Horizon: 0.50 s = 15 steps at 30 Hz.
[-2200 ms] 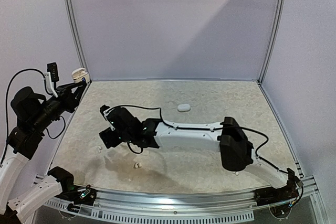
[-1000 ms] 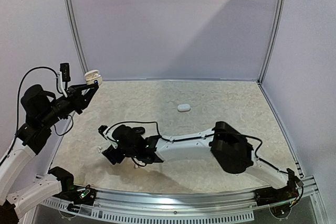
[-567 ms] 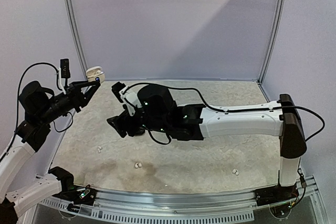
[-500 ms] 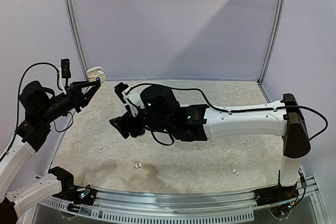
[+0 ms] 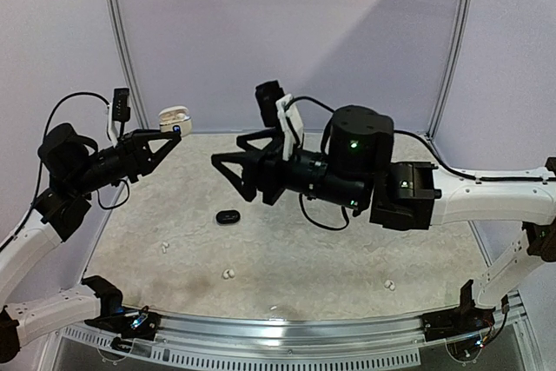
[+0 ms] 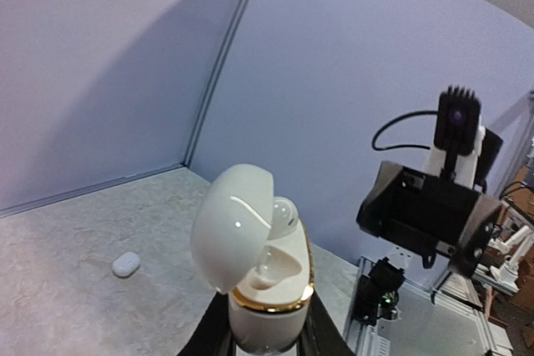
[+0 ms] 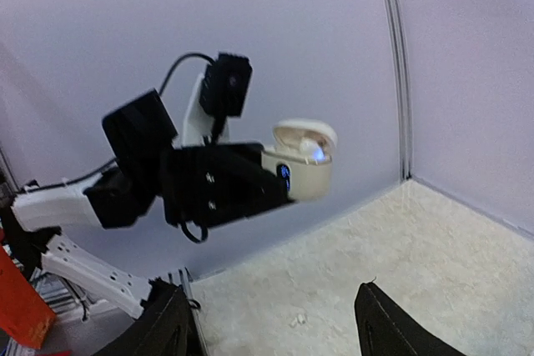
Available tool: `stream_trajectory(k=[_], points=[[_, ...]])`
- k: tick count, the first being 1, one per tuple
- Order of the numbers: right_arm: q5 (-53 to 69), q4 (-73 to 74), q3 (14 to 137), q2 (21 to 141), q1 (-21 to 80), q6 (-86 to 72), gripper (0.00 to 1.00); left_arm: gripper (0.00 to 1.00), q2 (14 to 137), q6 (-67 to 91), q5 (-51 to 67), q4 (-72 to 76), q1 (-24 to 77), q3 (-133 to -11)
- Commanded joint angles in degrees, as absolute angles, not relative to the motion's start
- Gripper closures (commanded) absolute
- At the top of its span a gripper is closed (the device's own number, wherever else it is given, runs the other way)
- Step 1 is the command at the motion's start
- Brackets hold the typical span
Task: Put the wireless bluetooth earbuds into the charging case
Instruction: Pass from the left arm to the right
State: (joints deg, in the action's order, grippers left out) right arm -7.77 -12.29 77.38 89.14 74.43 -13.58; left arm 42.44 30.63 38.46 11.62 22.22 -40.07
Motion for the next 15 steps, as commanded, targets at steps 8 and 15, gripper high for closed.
stream_trajectory(k=[8, 15], points=[[-4.48, -20.98, 79.46, 89.24, 74.72, -14.80, 0.41, 1.00, 43.77, 36.05, 45.14, 21.00, 32.60, -43.68], [-0.62, -20.44, 81.06, 90.26, 73.74, -16.38, 0.41, 1.00, 45.87, 36.51, 46.09, 23.54, 35.24, -45.06]])
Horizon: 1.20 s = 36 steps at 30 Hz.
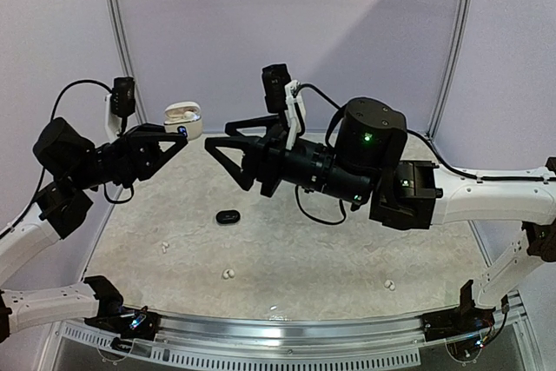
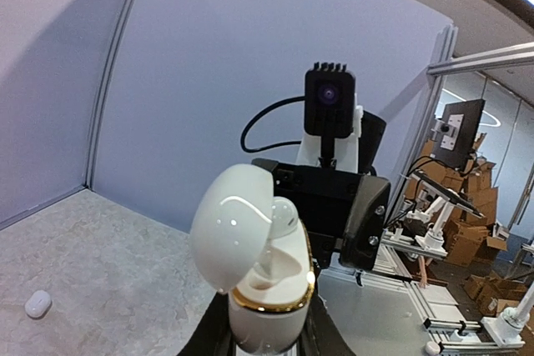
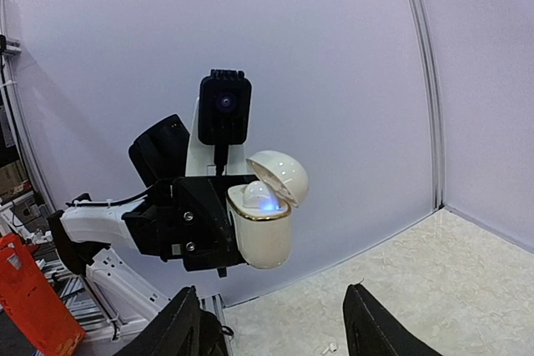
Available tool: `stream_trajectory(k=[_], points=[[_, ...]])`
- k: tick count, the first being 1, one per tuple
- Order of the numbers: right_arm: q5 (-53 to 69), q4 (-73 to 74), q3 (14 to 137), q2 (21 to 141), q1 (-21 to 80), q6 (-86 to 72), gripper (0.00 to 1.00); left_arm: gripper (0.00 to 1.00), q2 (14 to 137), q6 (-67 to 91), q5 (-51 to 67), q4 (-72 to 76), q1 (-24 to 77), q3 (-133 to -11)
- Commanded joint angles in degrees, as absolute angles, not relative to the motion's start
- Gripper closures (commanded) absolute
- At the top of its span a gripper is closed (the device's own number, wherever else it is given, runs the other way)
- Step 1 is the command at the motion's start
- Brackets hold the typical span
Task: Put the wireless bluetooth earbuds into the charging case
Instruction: Pass from the left arm to the right
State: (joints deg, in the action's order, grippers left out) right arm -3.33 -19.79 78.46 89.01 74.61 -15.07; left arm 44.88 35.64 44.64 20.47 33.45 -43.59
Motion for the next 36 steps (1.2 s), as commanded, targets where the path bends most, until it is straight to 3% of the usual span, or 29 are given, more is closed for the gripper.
stream_trajectory(k=[1, 18, 27, 33, 36], points=[[1.25, -20.29, 81.44, 90.70, 73.48, -16.70, 0.41, 1.00, 46.03, 36.42, 46.07, 23.67, 35.57, -45.15], [7.33, -20.14, 85.95, 94.72, 71.59, -19.40, 0.63, 1.00, 47.50, 35.69, 45.70, 24.87, 38.19, -45.31], [8.20, -19.83, 86.68, 95.43, 71.52, -20.12, 0.83, 1.00, 47.55, 35.68, 45.31, 25.05, 38.41, -45.09], [8.32, -19.08, 86.81, 95.86, 71.38, -20.72, 0.83, 1.00, 47.68, 35.69, 44.98, 25.33, 38.58, -45.18], [7.74, -18.40, 87.05, 96.05, 71.43, -20.98, 0.71, 1.00, 47.72, 35.80, 44.83, 25.46, 38.67, -45.27]])
